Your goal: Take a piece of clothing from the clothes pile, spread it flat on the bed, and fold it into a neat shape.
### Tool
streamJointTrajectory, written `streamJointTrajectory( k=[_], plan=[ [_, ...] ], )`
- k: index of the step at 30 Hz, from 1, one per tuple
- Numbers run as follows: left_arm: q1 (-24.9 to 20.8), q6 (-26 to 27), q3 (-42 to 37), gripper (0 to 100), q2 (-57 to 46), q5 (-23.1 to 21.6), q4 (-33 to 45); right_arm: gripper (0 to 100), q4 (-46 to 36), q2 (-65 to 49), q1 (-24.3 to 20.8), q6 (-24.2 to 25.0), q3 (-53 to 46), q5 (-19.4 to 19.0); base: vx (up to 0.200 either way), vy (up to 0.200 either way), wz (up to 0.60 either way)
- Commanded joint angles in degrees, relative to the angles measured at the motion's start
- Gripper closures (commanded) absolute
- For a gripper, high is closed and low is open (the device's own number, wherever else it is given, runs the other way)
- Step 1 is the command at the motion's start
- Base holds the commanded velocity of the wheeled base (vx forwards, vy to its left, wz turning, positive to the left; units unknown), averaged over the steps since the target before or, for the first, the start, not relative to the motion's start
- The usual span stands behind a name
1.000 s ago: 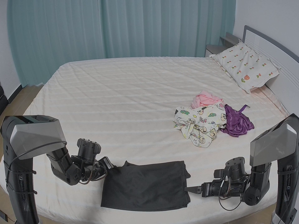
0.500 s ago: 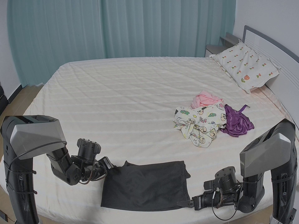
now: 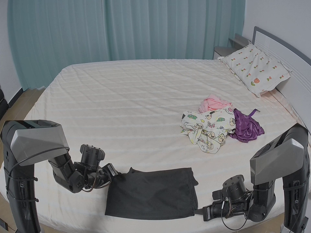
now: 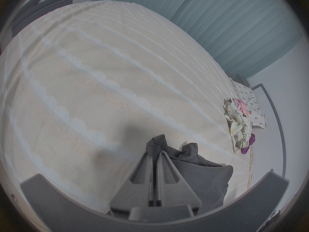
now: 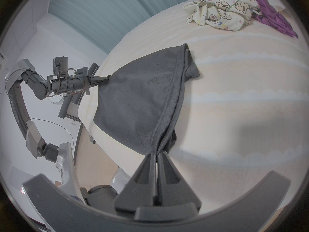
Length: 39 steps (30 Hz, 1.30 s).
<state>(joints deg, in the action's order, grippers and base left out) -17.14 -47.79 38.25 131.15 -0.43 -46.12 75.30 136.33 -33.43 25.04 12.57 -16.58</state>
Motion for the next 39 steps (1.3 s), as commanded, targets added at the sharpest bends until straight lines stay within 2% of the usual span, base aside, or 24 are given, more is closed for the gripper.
streamJointTrajectory(
  k=[1,13,14,16,17,21,24,26,29,30,33,35,36,38,39],
  plan=[
    [0.0,0.0,0.0,100,0.1,0.1,0.0,100,0.0,-1.1,-0.1,-0.7,-2.5,0.7,0.000,0.000,0.00],
    [-0.1,0.2,-0.5,100,0.0,0.0,0.0,100,0.0,-1.2,0.4,-1.6,-3.9,0.8,0.000,0.000,0.00],
    [-0.2,0.3,-0.8,0,-0.2,0.0,0.0,100,0.0,-1.2,0.4,-1.8,-3.9,0.8,0.000,0.000,0.00],
    [-0.1,0.4,-1.3,0,-0.4,-0.3,-0.1,100,0.0,-0.9,0.4,-2.0,-3.7,0.8,0.000,0.000,0.00],
    [-0.1,0.5,-1.4,0,-0.4,-0.3,-0.1,0,0.4,-0.8,0.4,-2.0,-3.6,0.8,0.000,0.000,0.00],
    [-0.1,0.4,-1.7,0,-0.4,-0.2,-0.1,0,2.1,-1.5,1.1,-1.2,-3.2,0.6,0.000,0.000,0.00],
    [0.2,0.4,-2.6,0,-0.7,-0.5,-0.2,0,4.2,-2.8,3.2,-0.4,-2.9,0.6,0.000,0.000,0.00],
    [1.2,0.7,-4.3,0,-2.9,-1.8,-0.2,0,4.6,-4.1,6.2,1.2,0.3,0.5,0.000,0.000,0.00],
    [2.1,4.0,-7.9,0,-5.1,-8.3,-0.2,0,4.0,-1.9,8.6,5.3,8.0,0.7,0.000,0.000,0.00],
    [2.2,4.8,-8.5,0,-5.2,-9.0,-0.3,0,3.8,-1.2,8.6,5.9,9.1,0.7,0.000,0.000,0.00],
    [2.2,9.6,-10.8,0,-4.8,-10.3,-2.5,0,0.4,2.4,9.3,9.6,17.0,1.1,0.000,0.000,0.00],
    [2.2,10.0,-11.4,0,-4.8,-10.2,-3.6,0,-0.9,3.1,9.3,9.9,19.2,1.7,0.000,0.000,0.00],
    [2.1,10.3,-12.7,0,-3.8,-10.3,-6.9,0,-4.3,3.9,10.0,10.3,24.8,3.1,0.000,0.000,0.00],
    [2.0,10.3,-13.3,0,-3.0,-10.2,-8.6,0,-7.1,4.0,10.1,10.4,27.3,3.1,0.000,0.000,0.00],
    [1.8,10.4,-14.1,0,-2.4,-10.1,-10.8,0,-11.8,4.0,10.2,10.4,30.6,3.0,0.000,0.000,0.00]
  ],
)
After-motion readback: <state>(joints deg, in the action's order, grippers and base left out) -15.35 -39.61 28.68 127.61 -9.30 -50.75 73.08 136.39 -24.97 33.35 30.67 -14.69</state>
